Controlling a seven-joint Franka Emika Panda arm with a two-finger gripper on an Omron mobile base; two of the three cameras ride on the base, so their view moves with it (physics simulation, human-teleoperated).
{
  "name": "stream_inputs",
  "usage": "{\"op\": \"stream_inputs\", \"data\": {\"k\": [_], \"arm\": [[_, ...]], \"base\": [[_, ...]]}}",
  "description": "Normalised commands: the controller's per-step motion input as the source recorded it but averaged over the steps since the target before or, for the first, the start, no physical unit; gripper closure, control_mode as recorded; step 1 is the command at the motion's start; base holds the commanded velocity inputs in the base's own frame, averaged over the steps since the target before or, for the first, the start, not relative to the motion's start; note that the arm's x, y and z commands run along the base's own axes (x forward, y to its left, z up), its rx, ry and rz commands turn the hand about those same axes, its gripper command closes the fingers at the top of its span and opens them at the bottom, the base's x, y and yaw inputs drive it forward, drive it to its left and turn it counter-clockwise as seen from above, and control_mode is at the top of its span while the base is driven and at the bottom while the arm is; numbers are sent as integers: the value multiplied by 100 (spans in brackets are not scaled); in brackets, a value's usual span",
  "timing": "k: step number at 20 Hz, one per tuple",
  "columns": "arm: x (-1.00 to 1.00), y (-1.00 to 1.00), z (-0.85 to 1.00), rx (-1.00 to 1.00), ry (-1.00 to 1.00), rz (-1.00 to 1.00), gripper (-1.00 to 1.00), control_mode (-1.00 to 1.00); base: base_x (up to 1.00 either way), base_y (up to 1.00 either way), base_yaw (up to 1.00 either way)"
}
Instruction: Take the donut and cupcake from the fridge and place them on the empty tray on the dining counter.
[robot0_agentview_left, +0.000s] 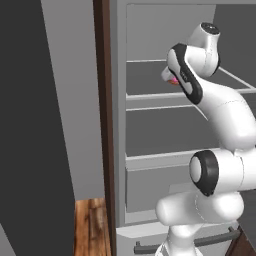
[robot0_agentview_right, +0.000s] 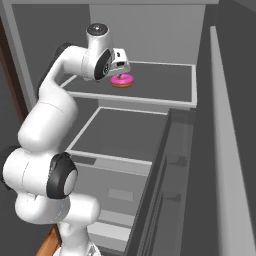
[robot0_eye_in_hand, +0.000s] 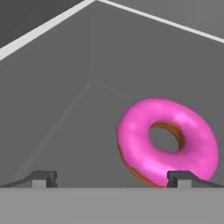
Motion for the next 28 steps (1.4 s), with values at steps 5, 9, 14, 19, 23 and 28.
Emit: {"op": "stream_inputs", "data": {"k": [5,9,14,19,23,28], "arm": [[43,-2,-8,-1,0,0,-100,-100],[47,0,-10,0,2,1,-100,-100],[38,-2,-8,0,3,2,-100,-100],[16,-3,-9,0,3,1,-100,-100],[-3,-8,-17,0,1,0,-100,-100],[-32,-2,-25,0,0,-3,-100,-100]], "base": [[0,0,0],[0,0,0],[0,0,0],[0,0,0],[0,0,0],[0,0,0]]}}
